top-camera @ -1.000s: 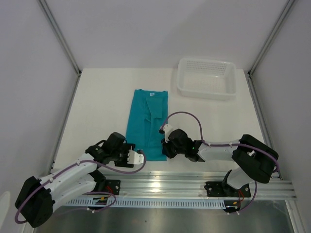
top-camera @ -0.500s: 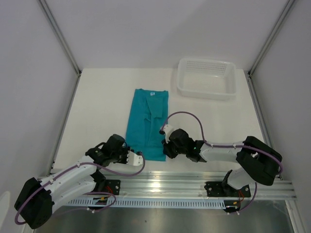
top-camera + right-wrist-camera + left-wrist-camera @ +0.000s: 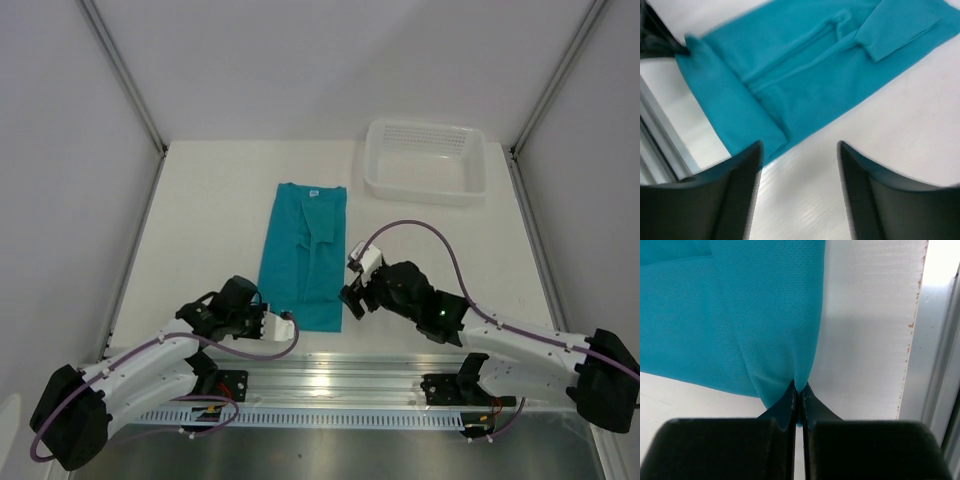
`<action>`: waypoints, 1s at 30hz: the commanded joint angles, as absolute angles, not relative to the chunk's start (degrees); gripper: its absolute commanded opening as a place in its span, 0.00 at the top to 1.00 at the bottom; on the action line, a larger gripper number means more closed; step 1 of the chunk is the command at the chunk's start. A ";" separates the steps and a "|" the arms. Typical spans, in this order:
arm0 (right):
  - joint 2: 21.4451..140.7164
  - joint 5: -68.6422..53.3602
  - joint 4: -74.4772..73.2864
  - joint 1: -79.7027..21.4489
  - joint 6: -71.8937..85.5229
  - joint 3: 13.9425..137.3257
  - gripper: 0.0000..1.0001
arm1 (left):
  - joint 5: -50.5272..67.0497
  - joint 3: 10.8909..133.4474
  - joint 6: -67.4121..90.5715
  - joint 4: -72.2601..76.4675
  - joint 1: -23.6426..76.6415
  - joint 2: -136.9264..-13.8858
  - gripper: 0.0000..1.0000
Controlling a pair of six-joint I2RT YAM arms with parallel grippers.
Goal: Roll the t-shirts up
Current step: Roll the tshirt
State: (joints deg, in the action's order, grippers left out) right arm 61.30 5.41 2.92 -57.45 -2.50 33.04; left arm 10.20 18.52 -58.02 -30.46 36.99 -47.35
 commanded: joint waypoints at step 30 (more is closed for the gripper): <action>67.37 12.91 -3.01 -76.45 -30.93 29.44 0.08 | 23.64 29.70 -51.86 -42.71 35.07 -53.08 0.99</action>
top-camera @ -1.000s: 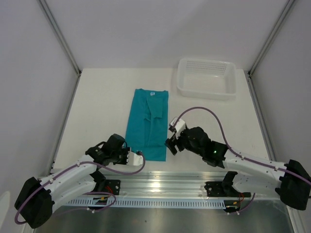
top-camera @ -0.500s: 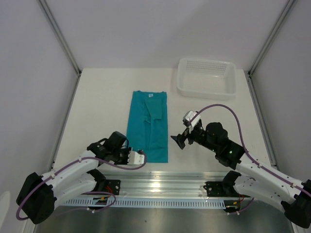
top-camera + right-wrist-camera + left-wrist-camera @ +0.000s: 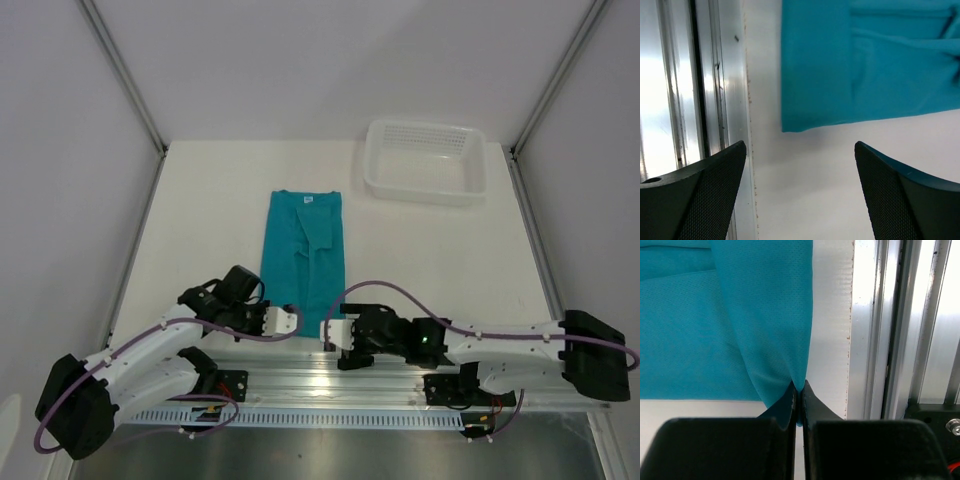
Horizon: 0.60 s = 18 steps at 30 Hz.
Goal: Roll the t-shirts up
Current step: Roll the tshirt
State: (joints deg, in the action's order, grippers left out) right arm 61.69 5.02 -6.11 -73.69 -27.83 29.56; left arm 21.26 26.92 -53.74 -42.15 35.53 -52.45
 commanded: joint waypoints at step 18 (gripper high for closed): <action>82.61 13.98 9.40 -73.30 -30.41 30.94 0.23 | 24.17 28.91 -51.15 -42.45 34.72 -53.79 0.99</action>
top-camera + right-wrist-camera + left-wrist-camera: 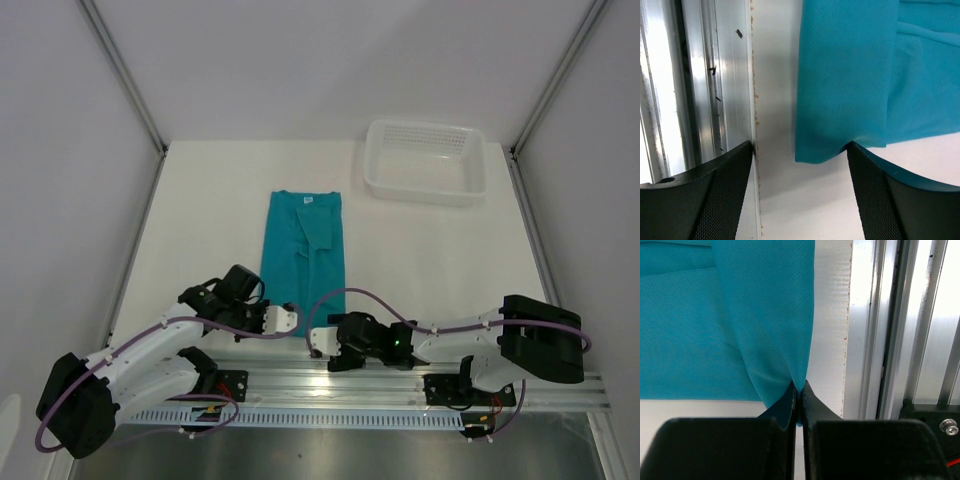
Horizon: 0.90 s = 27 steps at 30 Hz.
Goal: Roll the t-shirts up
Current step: Roll the tshirt
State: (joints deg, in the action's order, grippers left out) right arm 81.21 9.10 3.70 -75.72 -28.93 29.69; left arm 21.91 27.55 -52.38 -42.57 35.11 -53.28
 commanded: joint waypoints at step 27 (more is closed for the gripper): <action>78.83 6.68 -2.37 -71.19 -32.52 37.88 0.23 | 23.73 28.30 -51.24 -42.45 34.72 -54.14 0.99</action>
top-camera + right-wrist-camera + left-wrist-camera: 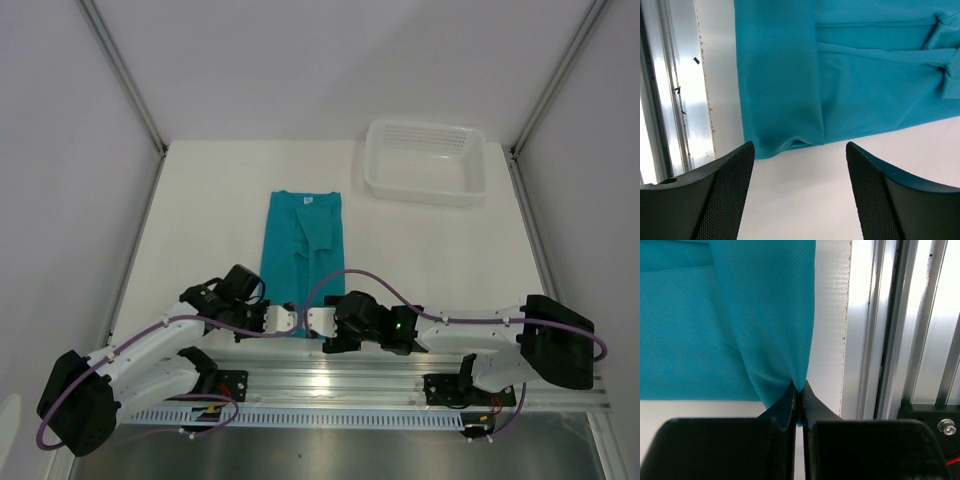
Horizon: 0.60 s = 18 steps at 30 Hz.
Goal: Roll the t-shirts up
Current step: Roll the tshirt
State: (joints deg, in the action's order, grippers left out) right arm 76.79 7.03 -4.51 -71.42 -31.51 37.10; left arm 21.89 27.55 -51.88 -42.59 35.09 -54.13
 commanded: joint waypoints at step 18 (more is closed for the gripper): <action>78.14 -2.19 -4.13 -68.90 -31.03 36.91 0.24 | 24.26 28.92 -50.54 -42.01 34.63 -56.25 0.97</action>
